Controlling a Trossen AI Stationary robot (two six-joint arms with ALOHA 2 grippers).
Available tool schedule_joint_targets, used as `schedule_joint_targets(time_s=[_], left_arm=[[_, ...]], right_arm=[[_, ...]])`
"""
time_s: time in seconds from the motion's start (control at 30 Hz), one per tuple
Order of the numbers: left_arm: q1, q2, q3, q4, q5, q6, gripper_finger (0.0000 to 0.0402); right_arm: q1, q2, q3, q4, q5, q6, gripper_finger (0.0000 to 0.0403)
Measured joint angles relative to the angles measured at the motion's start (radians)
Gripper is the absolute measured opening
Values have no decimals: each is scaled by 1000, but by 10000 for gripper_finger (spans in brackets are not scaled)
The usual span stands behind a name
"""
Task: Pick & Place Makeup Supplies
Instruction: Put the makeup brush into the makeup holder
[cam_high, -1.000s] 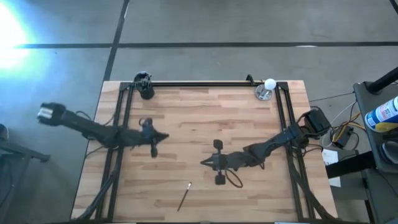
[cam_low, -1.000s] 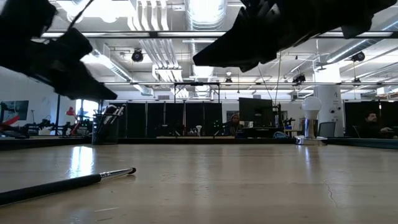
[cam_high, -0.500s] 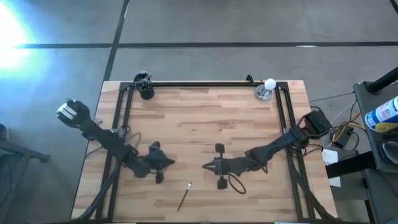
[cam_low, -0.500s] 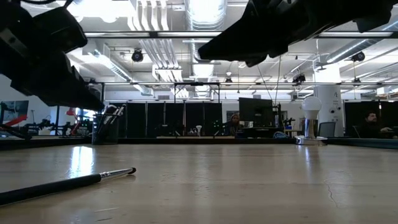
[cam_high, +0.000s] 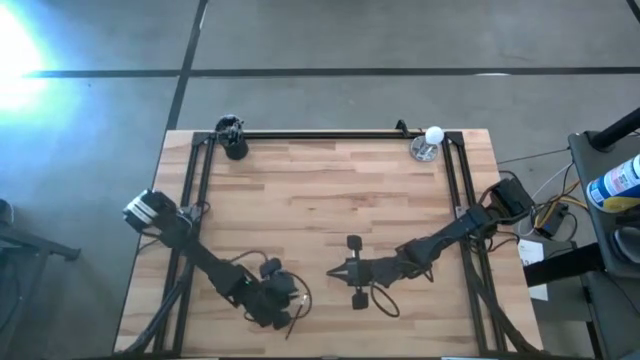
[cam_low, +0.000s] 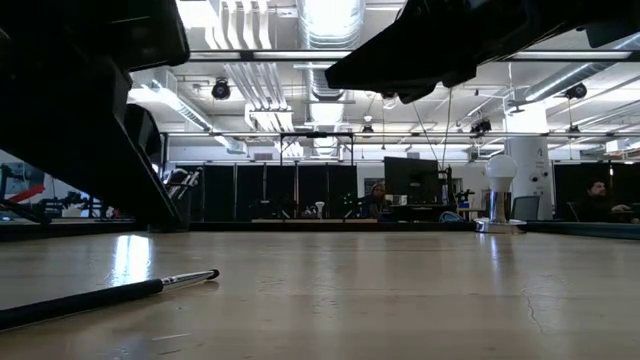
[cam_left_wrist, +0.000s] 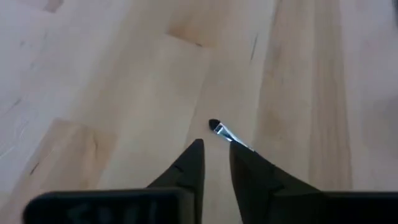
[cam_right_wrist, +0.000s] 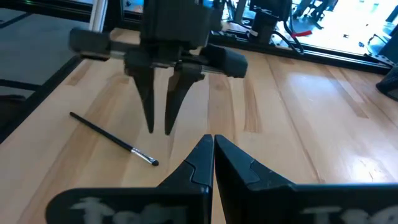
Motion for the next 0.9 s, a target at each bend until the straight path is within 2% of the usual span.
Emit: schedule_joint_targets(time_s=[0.13,0.3,0.4,0.9], left_arm=[[0,71,96,-65,-1,-30,99],[11,120,159,-131,-3,-58,122],[26,126,164,-161,-7,-75,128],[44,128,143,-91,12,-99,129]], right_arm=[[0,0,0,0,0,-1,8],[1,0,0,0,0,0,8],[2,0,0,0,0,0,8],[2,0,0,1,1,0,8]])
